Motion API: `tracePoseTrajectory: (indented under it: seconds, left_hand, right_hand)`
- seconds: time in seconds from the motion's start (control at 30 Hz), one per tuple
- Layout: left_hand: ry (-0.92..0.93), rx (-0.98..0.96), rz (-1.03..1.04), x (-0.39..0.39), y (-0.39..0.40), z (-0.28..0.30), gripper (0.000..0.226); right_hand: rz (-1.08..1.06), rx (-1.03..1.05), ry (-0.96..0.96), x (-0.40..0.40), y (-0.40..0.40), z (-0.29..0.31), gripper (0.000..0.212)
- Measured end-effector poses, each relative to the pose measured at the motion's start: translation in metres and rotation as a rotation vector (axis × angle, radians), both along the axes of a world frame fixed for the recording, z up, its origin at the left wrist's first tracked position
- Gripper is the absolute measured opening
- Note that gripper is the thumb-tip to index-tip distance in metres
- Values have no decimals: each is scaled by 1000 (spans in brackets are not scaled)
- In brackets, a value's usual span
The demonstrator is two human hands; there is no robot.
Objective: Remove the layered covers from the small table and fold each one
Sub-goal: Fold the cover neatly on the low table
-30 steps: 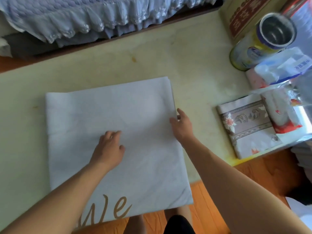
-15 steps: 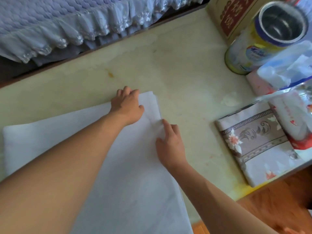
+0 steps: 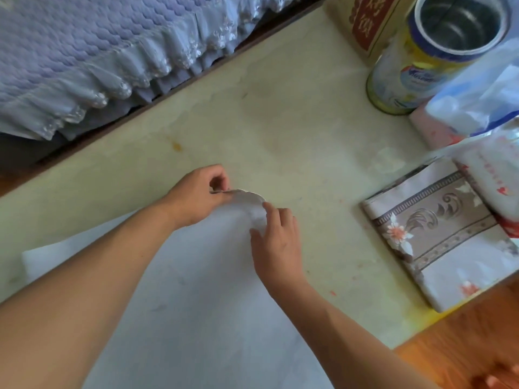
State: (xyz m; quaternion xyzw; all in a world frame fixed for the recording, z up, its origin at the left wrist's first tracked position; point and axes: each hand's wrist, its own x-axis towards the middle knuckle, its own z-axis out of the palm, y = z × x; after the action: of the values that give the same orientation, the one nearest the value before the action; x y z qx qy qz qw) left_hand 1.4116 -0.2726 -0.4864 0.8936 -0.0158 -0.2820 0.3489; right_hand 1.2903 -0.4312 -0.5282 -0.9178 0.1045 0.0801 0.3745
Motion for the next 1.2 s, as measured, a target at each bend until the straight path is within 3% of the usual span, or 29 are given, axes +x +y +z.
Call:
tracePoseTrajectory:
  seconds: [0.1, 0.37, 0.47, 0.57, 0.67, 0.77, 0.87, 1.0, 1.2]
  left_hand:
    - [29, -52, 65, 0, 14, 13, 9]
    - [-121, 9, 43, 12, 0, 7, 19]
    - [-113, 59, 18, 15, 1, 4, 30]
    - [-66, 96, 22, 11, -2, -1, 26]
    - [-73, 130, -44, 2, -3, -14, 29]
    - [-227, 198, -124, -15, -2, -19, 25]
    - [-345, 133, -146, -29, -4, -21, 13]
    - [-312, 58, -135, -38, -4, -23, 15]
    - [-256, 65, -92, -29, -2, -25, 9]
  right_hand:
    - [-26, 41, -68, 6, -1, 1, 35]
    - [-88, 82, -30, 27, 4, 3, 34]
    - [-115, 83, -59, 34, 4, 2, 32]
    - [-134, 78, -54, 40, 2, -1, 29]
    - [-108, 140, -2, 44, 3, -2, 35]
    - [-141, 219, 52, 47, 3, -1, 45]
    - [-196, 225, 93, 51, 0, -2, 57]
    - [-115, 120, 78, 55, 2, -4, 59]
    - [-158, 166, 283, 69, 6, 6, 51]
